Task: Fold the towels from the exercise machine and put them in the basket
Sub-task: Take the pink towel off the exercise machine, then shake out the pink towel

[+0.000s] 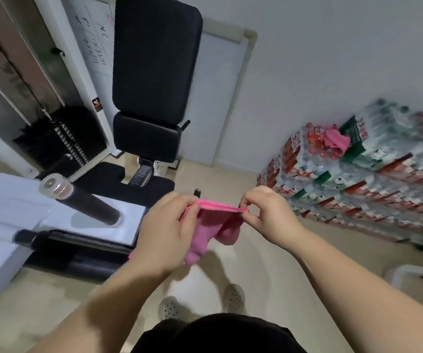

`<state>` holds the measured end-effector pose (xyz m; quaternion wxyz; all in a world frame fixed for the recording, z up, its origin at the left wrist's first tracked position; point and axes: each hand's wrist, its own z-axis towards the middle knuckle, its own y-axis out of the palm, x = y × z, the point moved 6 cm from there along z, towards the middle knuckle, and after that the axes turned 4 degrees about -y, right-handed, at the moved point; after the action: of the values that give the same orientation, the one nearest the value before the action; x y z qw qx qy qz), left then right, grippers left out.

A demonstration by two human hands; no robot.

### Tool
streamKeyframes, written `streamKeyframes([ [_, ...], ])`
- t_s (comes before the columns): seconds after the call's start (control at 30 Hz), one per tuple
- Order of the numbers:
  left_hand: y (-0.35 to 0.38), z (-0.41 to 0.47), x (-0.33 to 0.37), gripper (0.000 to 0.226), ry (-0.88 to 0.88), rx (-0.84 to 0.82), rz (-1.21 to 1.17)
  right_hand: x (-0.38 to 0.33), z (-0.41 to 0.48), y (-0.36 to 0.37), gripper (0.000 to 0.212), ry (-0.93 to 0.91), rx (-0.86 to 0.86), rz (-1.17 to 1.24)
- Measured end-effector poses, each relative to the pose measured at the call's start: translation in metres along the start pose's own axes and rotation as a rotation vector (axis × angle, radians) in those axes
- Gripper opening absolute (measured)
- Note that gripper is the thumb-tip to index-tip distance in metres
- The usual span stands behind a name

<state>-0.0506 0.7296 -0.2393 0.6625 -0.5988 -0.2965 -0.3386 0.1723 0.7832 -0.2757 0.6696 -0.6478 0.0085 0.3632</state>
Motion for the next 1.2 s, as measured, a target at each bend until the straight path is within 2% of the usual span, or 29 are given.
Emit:
streamKeyframes([
  [0.23,0.059,0.022,0.039,0.015,0.066,-0.079,0.076,0.072,-0.080,-0.048,0.027,0.294,0.099,0.031],
  [0.37,0.099,0.023,0.078,0.019,0.054,-0.106,0.081,0.114,-0.132,-0.081,0.021,0.340,0.135,0.031],
  [0.5,0.145,0.018,0.123,0.015,0.065,-0.060,0.083,0.173,-0.193,-0.107,0.034,0.436,0.147,0.075],
  [0.67,0.217,0.019,0.188,0.011,0.145,-0.018,0.187,0.246,-0.280,-0.154,0.022,0.550,0.117,0.054],
  [0.8,0.271,0.032,0.230,0.015,0.175,-0.028,0.244,0.303,-0.337,-0.205,0.014,0.647,0.165,-0.033],
  [1.03,0.348,0.058,0.283,0.013,0.227,-0.104,0.231,0.388,-0.413,-0.281,0.013,0.828,0.355,-0.126],
  [1.2,0.421,0.094,0.289,0.016,0.299,-0.290,0.305,0.428,-0.440,-0.289,0.016,1.004,0.551,-0.023],
])
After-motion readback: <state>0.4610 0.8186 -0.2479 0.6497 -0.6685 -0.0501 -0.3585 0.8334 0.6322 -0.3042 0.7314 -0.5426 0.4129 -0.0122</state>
